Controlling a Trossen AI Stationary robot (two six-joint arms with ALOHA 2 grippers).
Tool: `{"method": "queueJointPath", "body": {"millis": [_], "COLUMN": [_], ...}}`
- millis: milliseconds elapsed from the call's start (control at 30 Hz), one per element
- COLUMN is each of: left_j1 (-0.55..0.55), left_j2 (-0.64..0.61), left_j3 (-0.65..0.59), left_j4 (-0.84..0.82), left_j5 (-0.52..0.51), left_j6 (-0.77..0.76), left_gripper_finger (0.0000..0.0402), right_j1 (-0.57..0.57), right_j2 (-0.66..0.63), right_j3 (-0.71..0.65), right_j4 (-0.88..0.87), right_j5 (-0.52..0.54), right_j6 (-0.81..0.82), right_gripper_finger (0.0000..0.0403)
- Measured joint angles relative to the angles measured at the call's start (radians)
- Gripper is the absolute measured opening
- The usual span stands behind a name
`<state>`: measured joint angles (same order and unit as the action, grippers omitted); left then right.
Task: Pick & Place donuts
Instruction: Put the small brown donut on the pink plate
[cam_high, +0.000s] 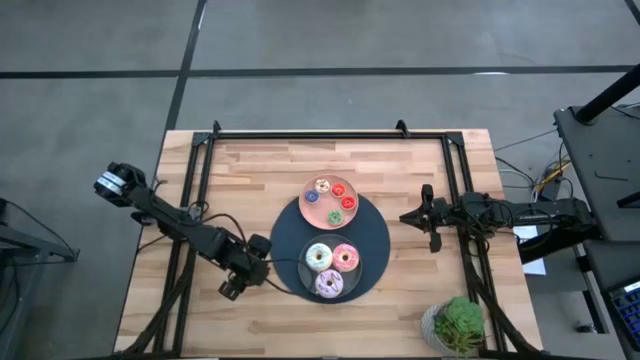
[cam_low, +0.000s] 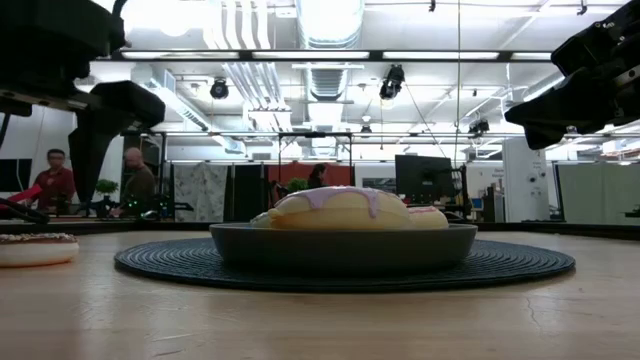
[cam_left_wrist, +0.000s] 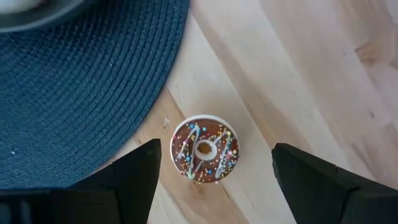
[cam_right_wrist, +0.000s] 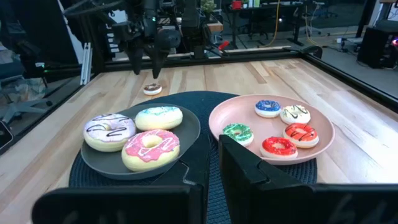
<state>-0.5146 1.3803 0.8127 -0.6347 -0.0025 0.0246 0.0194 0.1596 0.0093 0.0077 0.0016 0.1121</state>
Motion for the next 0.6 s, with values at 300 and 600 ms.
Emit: {"method": "queueJointPath", "body": {"millis": [300, 600], "left_j1": [-0.001, -0.005], "left_j2": [0.052, 0.084], "left_j3": [0.000, -0.014], "left_j4": [0.007, 0.034], "left_j5": [-0.026, -0.026], "left_j6": [-0.003, -0.012], "left_gripper_finger": [0.0278, 0.0278], "right_j1": [0.000, 0.000], "right_j2": [0.000, 0.000], "right_j3": [0.000, 0.000], "right_j4": [0.000, 0.000], "right_j5": [0.000, 0.000], "right_j6": [0.000, 0.000], "right_gripper_finger": [0.0029, 0.0029]}}
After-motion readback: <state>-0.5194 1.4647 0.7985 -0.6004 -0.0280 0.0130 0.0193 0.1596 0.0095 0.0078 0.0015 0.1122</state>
